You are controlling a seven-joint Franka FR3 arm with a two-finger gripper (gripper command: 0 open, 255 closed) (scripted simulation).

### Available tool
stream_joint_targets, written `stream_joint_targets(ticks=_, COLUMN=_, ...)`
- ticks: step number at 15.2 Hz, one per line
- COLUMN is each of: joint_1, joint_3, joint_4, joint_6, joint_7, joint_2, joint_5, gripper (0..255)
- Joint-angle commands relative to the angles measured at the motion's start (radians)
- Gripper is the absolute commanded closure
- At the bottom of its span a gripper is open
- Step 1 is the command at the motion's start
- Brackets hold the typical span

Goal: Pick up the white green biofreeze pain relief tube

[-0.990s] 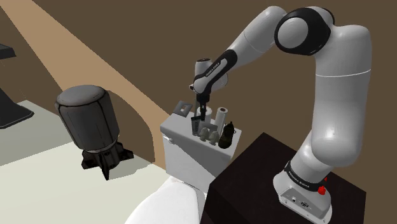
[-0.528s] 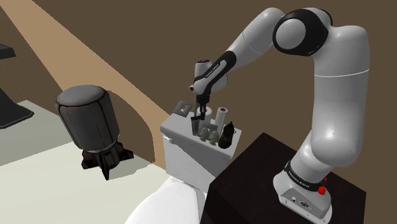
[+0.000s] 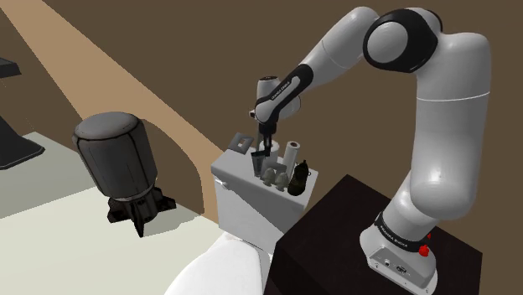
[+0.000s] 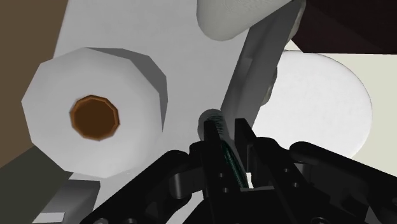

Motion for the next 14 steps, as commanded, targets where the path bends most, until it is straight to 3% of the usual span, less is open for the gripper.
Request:
stream_joint_targets(ticks=1, joint_1=0.001, joint_3=-0.001, joint_4=0.003, joint_6=-0.021, joint_7=0.000, joint_2=-0.019, joint_5=-0.002, gripper=255)
stream_joint_targets(ticks=14, joint_1=0.006, joint_3=-0.007, joint_4=0.017, joint_6=-0.145, joint_7=0.004, joint_2=-0.129, joint_5=-0.013, gripper=255)
